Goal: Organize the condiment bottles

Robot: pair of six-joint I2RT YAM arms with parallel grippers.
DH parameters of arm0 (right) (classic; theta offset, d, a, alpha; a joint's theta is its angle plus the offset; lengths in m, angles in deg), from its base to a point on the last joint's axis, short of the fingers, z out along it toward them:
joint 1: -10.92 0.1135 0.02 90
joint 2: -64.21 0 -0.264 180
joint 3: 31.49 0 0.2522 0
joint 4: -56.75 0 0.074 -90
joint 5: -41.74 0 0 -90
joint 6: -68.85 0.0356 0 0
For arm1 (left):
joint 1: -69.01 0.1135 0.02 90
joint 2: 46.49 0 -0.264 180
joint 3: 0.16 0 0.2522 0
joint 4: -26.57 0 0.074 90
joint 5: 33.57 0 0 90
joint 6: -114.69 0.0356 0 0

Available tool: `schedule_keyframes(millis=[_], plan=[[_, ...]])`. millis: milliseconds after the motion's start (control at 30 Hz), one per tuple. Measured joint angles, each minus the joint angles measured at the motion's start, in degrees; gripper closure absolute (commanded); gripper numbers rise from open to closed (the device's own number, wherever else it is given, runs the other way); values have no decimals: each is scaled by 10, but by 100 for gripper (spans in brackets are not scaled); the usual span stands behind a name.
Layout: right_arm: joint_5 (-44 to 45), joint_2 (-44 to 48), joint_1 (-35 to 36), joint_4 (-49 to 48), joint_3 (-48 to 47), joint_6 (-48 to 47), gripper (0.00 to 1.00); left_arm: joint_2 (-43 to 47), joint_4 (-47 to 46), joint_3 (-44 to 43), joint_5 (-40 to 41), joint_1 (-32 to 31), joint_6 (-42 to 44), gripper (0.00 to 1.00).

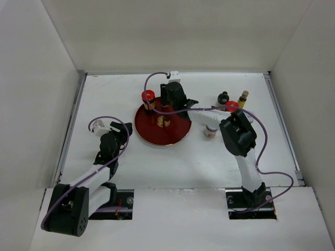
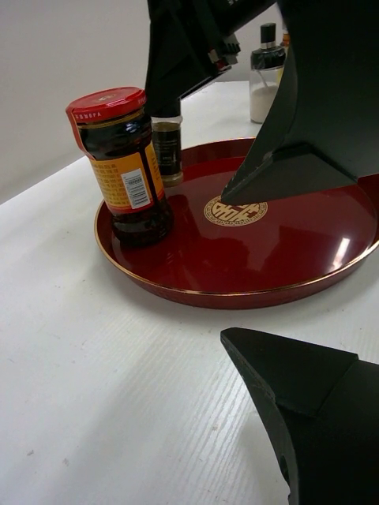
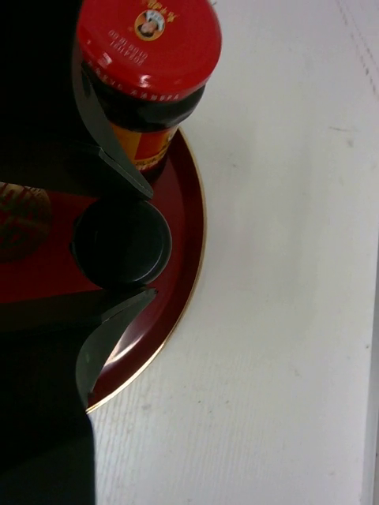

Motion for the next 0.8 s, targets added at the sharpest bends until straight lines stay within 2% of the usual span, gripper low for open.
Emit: schedule_keyframes(millis=[133, 233, 367, 533, 800], plan=[[-7, -21, 5, 6, -35, 7, 53, -1, 0, 0, 0, 0, 0, 38], [-8, -32, 13, 8, -46, 11, 45, -3, 0, 0, 0, 0, 0, 38], [-7, -41, 22, 14, -47, 14, 41, -3, 0, 0, 0, 0, 0, 38], [-2, -42, 25, 21, -47, 21, 26, -3, 0, 0, 0, 0, 0, 38], [3, 6, 24, 17, 16, 38, 27, -3, 0, 0, 0, 0, 0, 38]])
